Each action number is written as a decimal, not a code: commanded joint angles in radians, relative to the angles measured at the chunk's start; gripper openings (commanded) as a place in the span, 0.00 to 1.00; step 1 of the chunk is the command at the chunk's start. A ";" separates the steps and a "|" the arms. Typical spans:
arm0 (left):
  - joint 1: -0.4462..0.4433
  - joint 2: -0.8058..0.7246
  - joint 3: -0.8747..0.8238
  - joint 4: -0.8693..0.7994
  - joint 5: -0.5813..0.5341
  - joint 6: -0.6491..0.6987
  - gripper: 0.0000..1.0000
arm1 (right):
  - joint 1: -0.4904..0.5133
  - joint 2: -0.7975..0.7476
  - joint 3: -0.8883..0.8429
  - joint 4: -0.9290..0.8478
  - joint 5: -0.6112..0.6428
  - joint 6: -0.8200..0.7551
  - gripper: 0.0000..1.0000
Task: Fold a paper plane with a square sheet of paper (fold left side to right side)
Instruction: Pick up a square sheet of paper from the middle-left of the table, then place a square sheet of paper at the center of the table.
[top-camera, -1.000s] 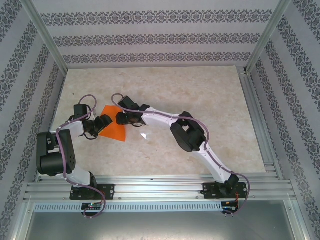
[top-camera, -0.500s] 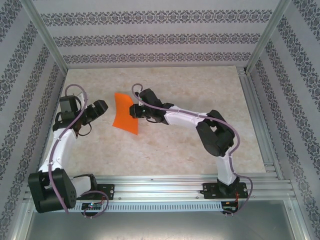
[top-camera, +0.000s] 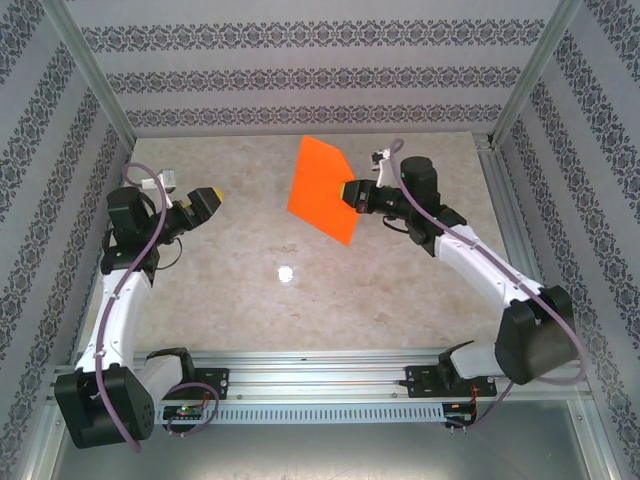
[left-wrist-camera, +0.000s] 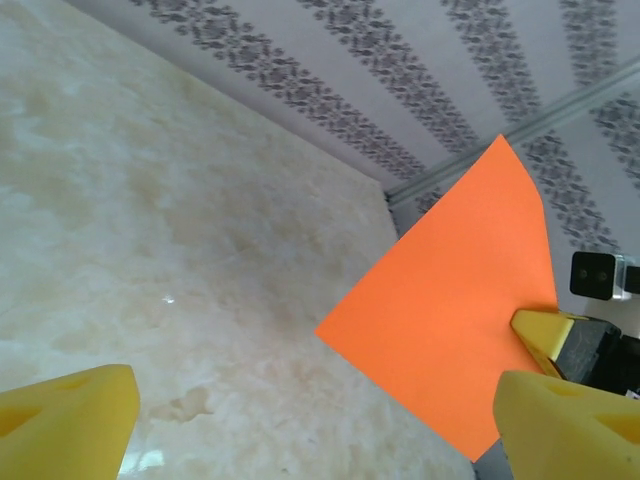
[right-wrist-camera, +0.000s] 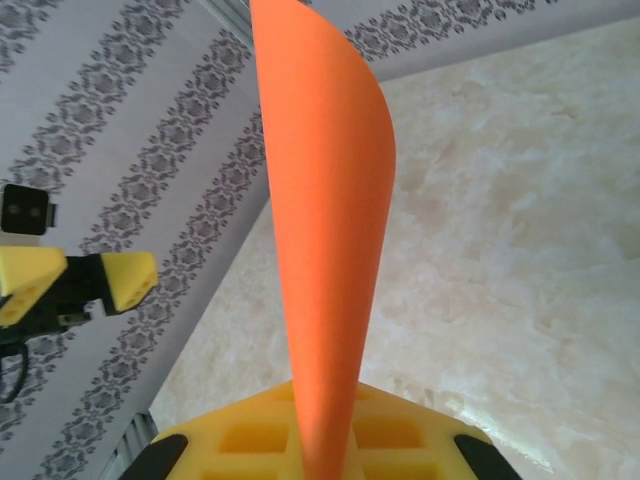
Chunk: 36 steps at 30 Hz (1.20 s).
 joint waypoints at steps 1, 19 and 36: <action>-0.101 0.032 0.008 0.213 0.130 -0.048 0.94 | -0.034 -0.101 -0.013 -0.077 -0.169 -0.042 0.10; -0.471 0.198 0.205 0.196 0.238 0.142 0.70 | -0.047 -0.215 -0.020 -0.022 -0.359 0.089 0.10; -0.476 0.375 0.155 0.008 -0.040 0.091 0.00 | -0.230 -0.209 -0.068 -0.475 0.164 -0.102 0.62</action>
